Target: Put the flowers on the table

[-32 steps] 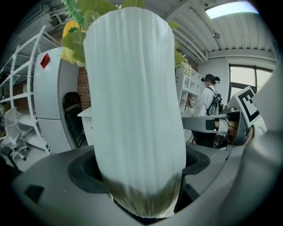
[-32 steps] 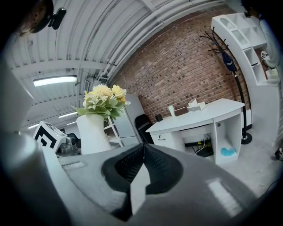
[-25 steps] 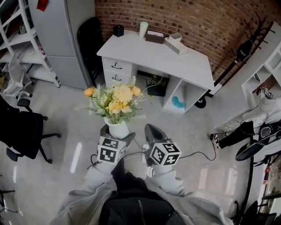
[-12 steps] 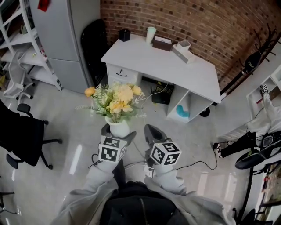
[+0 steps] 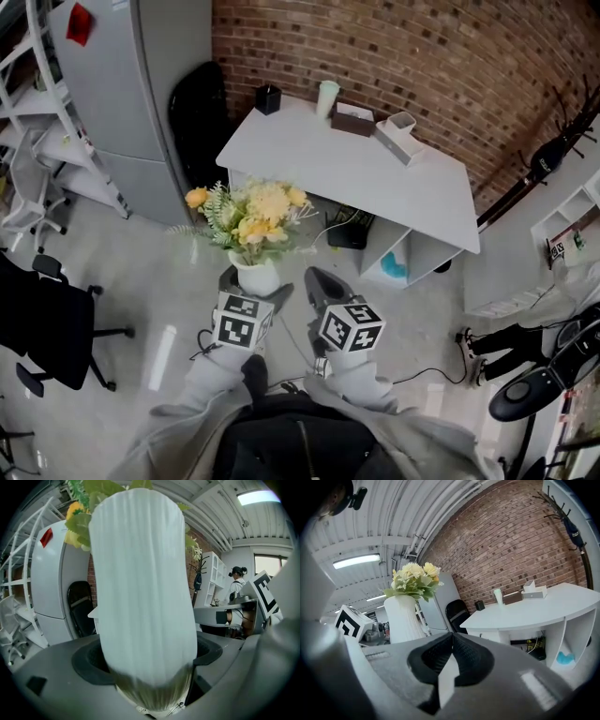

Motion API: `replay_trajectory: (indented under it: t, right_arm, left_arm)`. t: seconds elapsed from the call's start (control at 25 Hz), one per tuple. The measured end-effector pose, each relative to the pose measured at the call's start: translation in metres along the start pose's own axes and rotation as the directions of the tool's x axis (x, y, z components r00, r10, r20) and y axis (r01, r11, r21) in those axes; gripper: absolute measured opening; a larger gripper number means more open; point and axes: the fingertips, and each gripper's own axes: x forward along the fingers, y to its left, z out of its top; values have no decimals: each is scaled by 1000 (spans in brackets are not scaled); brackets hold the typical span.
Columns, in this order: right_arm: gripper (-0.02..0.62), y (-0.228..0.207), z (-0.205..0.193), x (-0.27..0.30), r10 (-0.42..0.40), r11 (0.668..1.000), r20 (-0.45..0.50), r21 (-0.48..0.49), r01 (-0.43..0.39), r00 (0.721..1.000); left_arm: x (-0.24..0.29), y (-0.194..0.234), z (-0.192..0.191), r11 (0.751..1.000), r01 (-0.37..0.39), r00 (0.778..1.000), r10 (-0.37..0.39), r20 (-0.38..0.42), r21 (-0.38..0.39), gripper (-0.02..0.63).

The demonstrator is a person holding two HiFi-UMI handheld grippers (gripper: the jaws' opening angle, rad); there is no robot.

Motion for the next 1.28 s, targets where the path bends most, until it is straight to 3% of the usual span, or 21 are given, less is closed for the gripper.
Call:
replay_trajectory:
  t: [0.6, 1.28]
  right_arm:
    - [0, -1, 25, 121, 41, 999, -25, 25, -40, 999]
    - [0, -7, 31, 186, 45, 998, -35, 45, -44, 998]
  left_arm:
    - [46, 104, 33, 999, -29, 1000, 29, 5, -25, 469]
    - [75, 159, 45, 1000, -26, 1000, 26, -4, -12, 469]
